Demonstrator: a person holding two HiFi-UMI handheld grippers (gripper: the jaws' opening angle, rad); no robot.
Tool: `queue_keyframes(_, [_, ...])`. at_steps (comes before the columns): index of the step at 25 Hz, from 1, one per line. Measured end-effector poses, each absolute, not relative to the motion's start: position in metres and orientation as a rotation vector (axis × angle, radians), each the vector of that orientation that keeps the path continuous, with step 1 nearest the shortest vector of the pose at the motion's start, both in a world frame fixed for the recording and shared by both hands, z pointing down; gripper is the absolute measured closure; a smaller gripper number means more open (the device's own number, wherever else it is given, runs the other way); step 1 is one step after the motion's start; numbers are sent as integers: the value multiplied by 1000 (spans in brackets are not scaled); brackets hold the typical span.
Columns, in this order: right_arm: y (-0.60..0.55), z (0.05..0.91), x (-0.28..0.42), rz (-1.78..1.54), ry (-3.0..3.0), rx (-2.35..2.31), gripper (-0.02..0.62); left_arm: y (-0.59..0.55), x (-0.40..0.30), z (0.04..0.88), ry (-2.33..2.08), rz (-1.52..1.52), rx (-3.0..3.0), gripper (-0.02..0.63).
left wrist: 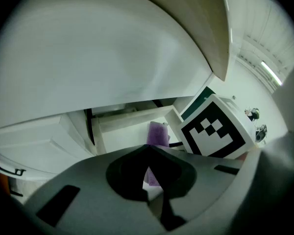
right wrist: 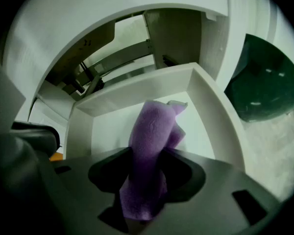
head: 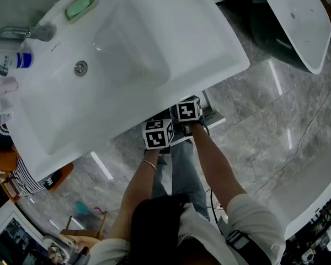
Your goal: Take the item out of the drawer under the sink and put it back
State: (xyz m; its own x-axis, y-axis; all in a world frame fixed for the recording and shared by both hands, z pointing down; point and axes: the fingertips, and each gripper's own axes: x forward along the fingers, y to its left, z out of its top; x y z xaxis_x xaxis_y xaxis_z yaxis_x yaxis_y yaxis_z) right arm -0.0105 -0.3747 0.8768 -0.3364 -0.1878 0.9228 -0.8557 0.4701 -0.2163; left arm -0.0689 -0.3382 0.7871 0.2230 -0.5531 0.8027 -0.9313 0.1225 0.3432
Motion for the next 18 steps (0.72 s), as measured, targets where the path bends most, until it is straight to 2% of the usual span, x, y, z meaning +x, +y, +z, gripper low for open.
queue_keyframes(12, [-380, 873, -5, 950, -1808, 941, 486, -334, -67, 788, -1435, 501, 1535, 603])
queue_keyframes(18, [-378, 847, -6, 981, -1858, 984, 502, -330, -68, 780, -1433, 496, 1536, 603])
